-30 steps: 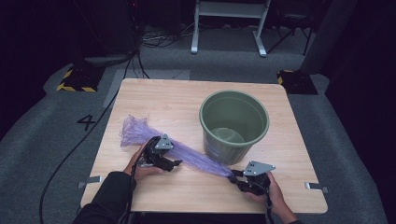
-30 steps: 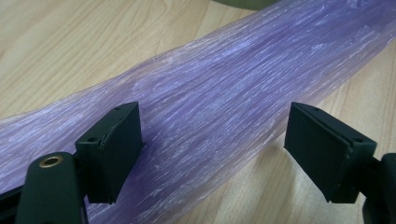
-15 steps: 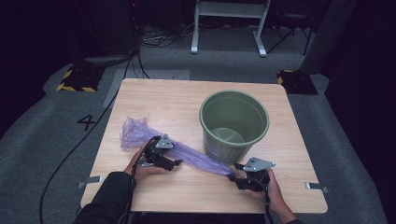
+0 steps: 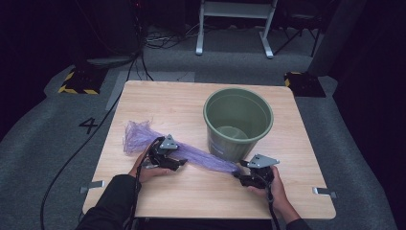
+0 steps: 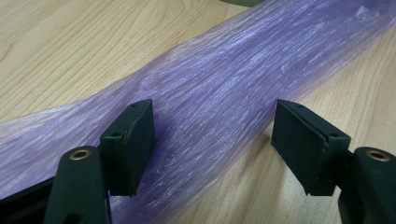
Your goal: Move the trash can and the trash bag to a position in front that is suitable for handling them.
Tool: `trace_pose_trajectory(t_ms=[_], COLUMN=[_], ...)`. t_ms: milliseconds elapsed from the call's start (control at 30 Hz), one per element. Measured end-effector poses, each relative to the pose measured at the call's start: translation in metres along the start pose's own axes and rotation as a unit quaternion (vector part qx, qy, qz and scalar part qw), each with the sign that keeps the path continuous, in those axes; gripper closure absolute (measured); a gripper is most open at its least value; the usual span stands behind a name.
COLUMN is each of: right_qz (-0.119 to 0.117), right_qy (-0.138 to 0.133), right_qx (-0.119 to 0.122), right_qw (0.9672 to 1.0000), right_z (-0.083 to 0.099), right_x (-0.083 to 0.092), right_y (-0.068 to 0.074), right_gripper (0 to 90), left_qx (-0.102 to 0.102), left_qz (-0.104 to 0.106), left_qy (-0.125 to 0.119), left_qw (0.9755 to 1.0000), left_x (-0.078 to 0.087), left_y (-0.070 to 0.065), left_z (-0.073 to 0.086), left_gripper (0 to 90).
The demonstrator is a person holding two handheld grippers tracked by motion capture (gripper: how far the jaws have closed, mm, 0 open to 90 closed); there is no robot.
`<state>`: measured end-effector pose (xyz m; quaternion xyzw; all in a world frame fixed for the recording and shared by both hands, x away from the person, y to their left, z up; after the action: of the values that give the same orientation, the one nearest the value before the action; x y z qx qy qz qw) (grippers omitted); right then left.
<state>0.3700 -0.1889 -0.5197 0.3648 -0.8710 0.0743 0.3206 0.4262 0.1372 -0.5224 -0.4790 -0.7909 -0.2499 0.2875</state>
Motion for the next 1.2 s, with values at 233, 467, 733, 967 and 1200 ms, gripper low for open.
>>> trace_pose_trajectory(t_ms=[233, 467, 733, 967, 1200], right_qz=[-0.002, -0.033, -0.032, -0.008, 0.027], right_qy=[-0.002, -0.012, -0.021, -0.019, -0.007], right_qx=[-0.008, -0.016, -0.022, -0.050, -0.070], right_qw=[1.0000, 0.9992, 0.9990, 0.9985, 0.9972], right_z=[-0.007, -0.008, -0.001, 0.010, 0.015], right_x=[-0.007, 0.002, 0.025, 0.039, 0.039], right_y=[-0.010, -0.014, -0.029, -0.052, -0.065], right_gripper=[41.1, 25.3, 20.8, 20.7, 21.9], left_qx=[0.009, 0.015, 0.035, 0.045, 0.051], left_qz=[-0.008, -0.017, -0.037, -0.051, -0.074], left_qy=[-0.004, -0.007, -0.014, -0.012, -0.008], left_qw=[0.9999, 0.9997, 0.9986, 0.9976, 0.9959], left_x=[-0.001, 0.000, 0.001, 0.001, 0.001], left_y=[0.004, 0.006, 0.009, 0.011, 0.012], left_z=[-0.001, 0.000, 0.001, 0.002, 0.002], left_gripper=[40.0, 49.1, 67.9, 77.0, 86.1])
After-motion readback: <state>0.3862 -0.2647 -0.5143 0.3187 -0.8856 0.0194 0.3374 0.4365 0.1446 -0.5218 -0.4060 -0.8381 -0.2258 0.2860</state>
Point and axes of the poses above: each handheld gripper's, and its own axes: x roughly backward along the jaws, z roughly out of its underside, y roughly to its left, the point moved 3 cm from there along -x, roughly forward along the jaws, and after that the axes turned 10 degrees about -x, right-handed, at the moved point
